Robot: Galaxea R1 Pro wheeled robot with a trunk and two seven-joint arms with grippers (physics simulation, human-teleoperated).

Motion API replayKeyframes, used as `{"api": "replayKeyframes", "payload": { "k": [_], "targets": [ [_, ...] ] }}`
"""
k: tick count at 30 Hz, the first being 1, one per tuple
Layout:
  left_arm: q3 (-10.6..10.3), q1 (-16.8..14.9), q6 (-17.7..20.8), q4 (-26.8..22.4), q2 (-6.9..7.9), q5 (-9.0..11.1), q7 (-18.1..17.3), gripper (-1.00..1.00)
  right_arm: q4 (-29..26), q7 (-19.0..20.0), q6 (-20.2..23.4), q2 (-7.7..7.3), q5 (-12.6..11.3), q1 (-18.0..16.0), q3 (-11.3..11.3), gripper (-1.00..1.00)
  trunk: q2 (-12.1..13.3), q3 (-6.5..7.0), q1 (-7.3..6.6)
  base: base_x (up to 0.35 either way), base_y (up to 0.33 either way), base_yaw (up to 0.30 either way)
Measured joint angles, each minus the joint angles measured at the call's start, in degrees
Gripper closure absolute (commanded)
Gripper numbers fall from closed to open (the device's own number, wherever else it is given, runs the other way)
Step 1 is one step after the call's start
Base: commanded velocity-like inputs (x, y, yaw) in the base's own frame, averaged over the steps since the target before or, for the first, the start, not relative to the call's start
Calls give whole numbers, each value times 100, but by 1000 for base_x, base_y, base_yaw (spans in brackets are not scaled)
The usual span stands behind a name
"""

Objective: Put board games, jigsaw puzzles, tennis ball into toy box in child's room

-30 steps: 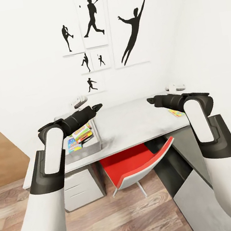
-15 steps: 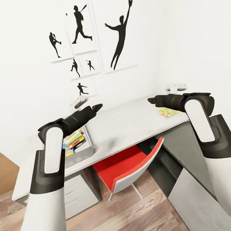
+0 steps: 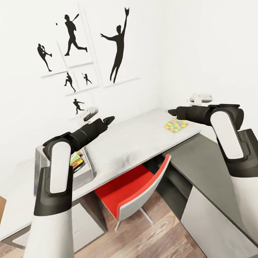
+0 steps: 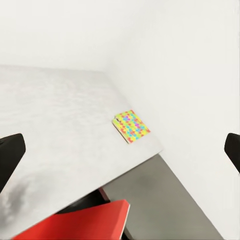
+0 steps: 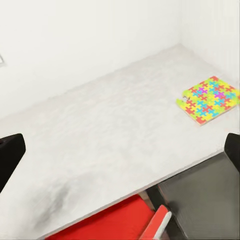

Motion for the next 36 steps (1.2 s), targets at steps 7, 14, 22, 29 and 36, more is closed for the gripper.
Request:
{"api": "replayKeyframes", "payload": {
  "k": [7, 14, 22, 29, 36],
  "targets": [
    [5, -10, 1, 18, 0, -1, 5, -100, 4, 3, 0, -7, -134, 68, -218, -100, 0, 47, 0, 0, 0, -204],
    [3, -20, 1, 27, 0, -7, 17, -100, 6, 6, 0, 2, -262, 236, -349, -100, 0, 72, 0, 0, 0, -174],
    [1, -24, 1, 29, 0, -9, 25, -100, 5, 10, 0, 3, -300, 402, -371, -100, 1, 83, 0, 0, 0, -79],
    [26, -31, 38, 34, 5, 11, 20, -100, 3, 5, -1, -28, -308, 667, -411, -100, 1, 86, 0, 0, 0, -27],
    [29, -24, 142, 52, 9, 77, 33, -100, 3, 16, -4, -203, -312, 903, -483, -100, 0, 88, 0, 0, 0, -11]
  ]
}}
